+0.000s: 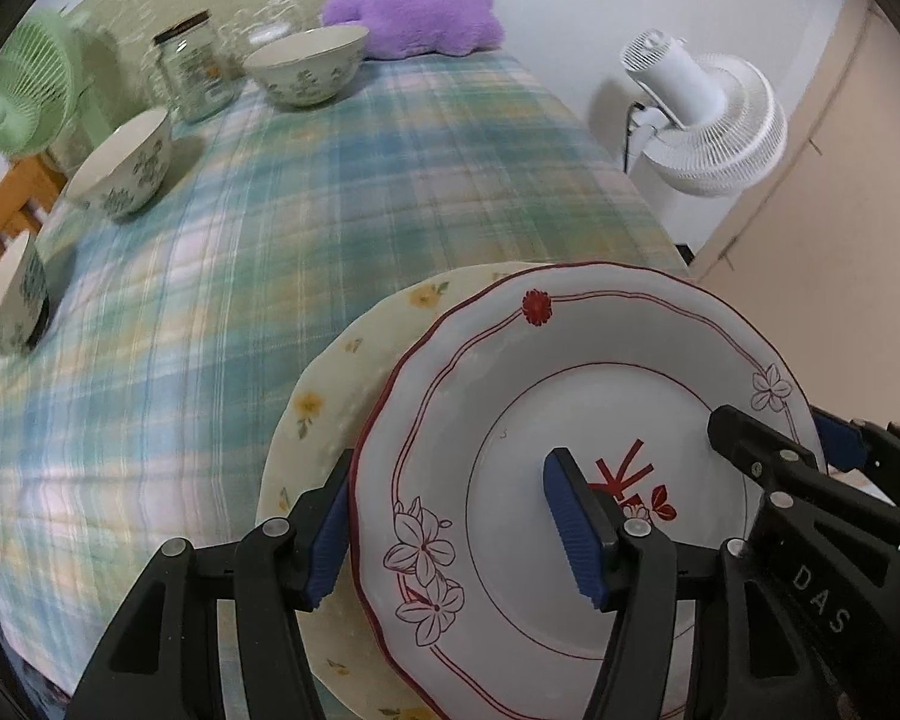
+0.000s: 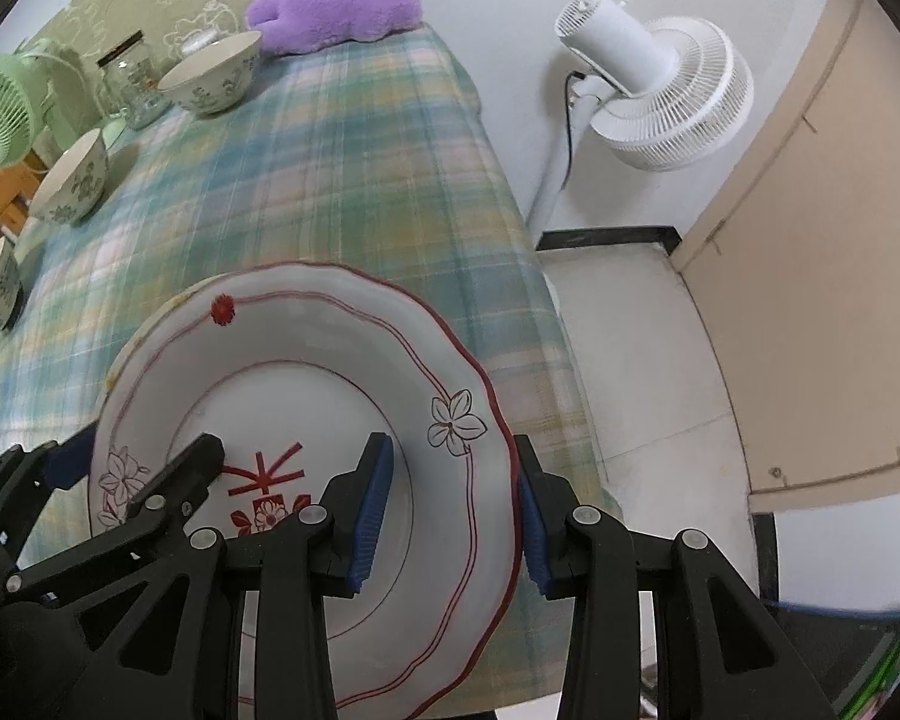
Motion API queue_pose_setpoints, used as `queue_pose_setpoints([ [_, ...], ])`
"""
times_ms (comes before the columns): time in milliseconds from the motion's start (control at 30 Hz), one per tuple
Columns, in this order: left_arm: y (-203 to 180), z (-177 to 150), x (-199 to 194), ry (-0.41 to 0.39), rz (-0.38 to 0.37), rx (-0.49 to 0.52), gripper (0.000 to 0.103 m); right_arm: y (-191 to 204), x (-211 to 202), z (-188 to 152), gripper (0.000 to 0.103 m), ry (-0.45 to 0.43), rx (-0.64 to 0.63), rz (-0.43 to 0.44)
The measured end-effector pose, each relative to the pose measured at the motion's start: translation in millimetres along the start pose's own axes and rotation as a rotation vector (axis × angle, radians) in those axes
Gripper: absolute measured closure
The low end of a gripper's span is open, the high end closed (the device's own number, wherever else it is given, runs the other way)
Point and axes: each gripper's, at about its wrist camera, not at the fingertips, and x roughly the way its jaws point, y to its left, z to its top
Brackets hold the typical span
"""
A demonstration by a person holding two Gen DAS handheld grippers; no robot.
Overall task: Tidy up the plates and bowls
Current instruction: 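Lift the red-rimmed plate with both tools and carry it over the yellow-flower plates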
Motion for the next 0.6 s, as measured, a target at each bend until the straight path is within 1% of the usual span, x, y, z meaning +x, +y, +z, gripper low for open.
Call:
queue_pose_setpoints([
  [167,0.7,-2.4,-0.2,-0.005,0.016,-0.038,0.041,3.1,1.3,1.0,0.061,-0.012,-0.025,0.012],
  [300,-0.4,-3.3,0.1,-0.009,0.026,-0.067,0.04,-2.5,0.8,1.9,0.061,-0.005,-0.043,0.061],
  [400,-1.1,-3.8,-0.5,-0.009,0.037,-0.083,0.04,-10.6,-4.5,1.1,0.061,-0.01,-0.028,0.096],
  [433,-1.6,-4.0,-0.7,-0.01,0.043,-0.087,0.041,-11.3,-6.6,0.6,0.064,-0.014,-0.027,0.101],
  [467,-1.9,-4.2,-1.1,-0.011,0.045,-0.09,0.041,-13.0,-9.6,0.2,0.073,-0.02,-0.027,0.114],
  [500,-2.4,-4.3,-1.1,-0.012,0.049,-0.091,0.041,-14.7,-11.5,0.1,0.076,-0.024,-0.028,0.109],
  [533,-2.8,-4.1,-1.4,-0.013,0.054,-0.093,0.041,-15.1,-11.1,0.1,0.078,-0.022,-0.043,0.106],
  [600,-2.4,-4.3,-1.6,-0.009,0.057,-0.102,0.041,-15.0,-11.1,-0.3,0.079,-0.026,-0.058,0.114],
])
